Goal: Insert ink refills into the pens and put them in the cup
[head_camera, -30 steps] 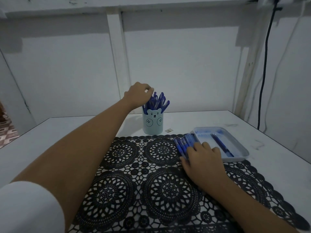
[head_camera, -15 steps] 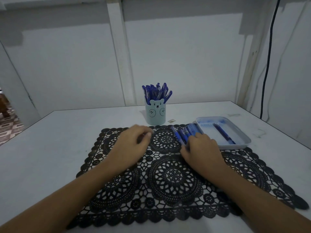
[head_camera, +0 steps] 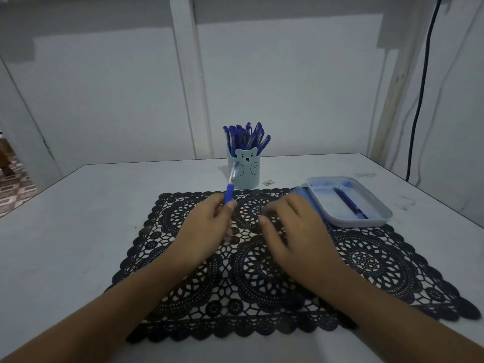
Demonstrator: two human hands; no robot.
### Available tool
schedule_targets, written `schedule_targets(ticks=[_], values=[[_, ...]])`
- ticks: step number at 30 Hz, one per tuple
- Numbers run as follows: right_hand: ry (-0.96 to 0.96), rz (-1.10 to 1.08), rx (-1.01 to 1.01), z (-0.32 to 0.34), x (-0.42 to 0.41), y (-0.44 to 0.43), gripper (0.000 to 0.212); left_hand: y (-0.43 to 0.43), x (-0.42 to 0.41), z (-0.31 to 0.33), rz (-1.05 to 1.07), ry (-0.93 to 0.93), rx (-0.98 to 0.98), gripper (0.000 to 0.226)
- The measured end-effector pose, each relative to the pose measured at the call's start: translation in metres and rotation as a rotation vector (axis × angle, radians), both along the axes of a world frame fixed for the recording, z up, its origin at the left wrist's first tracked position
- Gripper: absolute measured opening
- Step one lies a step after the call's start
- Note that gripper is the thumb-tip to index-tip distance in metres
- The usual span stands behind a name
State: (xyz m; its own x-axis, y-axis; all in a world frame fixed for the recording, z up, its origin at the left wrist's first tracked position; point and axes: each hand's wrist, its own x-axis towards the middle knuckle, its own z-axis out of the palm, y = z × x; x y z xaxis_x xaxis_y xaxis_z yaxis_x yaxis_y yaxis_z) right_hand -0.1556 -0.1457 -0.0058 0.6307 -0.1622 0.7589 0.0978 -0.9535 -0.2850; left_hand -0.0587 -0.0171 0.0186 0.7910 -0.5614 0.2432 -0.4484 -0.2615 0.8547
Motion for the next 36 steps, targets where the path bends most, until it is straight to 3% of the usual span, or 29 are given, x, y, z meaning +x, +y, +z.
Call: schedule_targets(ticks=[3, 5, 8, 11, 15, 24, 30, 34, 36], values=[[-0.075, -0.117, -0.165, 0.003, -0.002, -0.007, 0.032, 0.007, 0.007, -0.002, -0.028, -0.504, 0.280, 0.017], [0.013, -0.143, -0.344, -0.001, 0.000, -0.011, 0.039, 0.010, 0.010, -0.012, -0.084, -0.767, 0.410, 0.025], [0.213, -0.123, -0.449, -0.013, 0.005, -0.014, 0.039, 0.012, 0.010, -0.024, -0.189, -0.937, 0.459, 0.038], [0.320, -0.080, -0.435, -0.018, 0.010, -0.018, 0.033, 0.010, 0.013, -0.028, -0.253, -1.024, 0.449, 0.033], [0.465, 0.089, -0.392, -0.013, 0.008, -0.021, 0.032, 0.008, 0.014, -0.031, -0.271, -1.089, 0.411, 0.033], [0.366, 0.158, -0.430, -0.008, -0.001, -0.023, 0.020, 0.011, 0.012, -0.029, -0.323, -1.153, 0.356, 0.037], [0.366, 0.130, -0.379, -0.005, -0.002, -0.030, 0.031, 0.012, 0.015, -0.028, -0.315, -1.178, 0.360, 0.032], [0.430, -0.013, -0.291, -0.004, 0.001, -0.032, 0.065, 0.014, 0.019, -0.029, -0.244, -1.067, 0.396, 0.034], [0.439, -0.033, -0.230, -0.007, 0.002, -0.037, 0.072, 0.016, 0.022, -0.031, -0.208, -1.003, 0.396, 0.035]])
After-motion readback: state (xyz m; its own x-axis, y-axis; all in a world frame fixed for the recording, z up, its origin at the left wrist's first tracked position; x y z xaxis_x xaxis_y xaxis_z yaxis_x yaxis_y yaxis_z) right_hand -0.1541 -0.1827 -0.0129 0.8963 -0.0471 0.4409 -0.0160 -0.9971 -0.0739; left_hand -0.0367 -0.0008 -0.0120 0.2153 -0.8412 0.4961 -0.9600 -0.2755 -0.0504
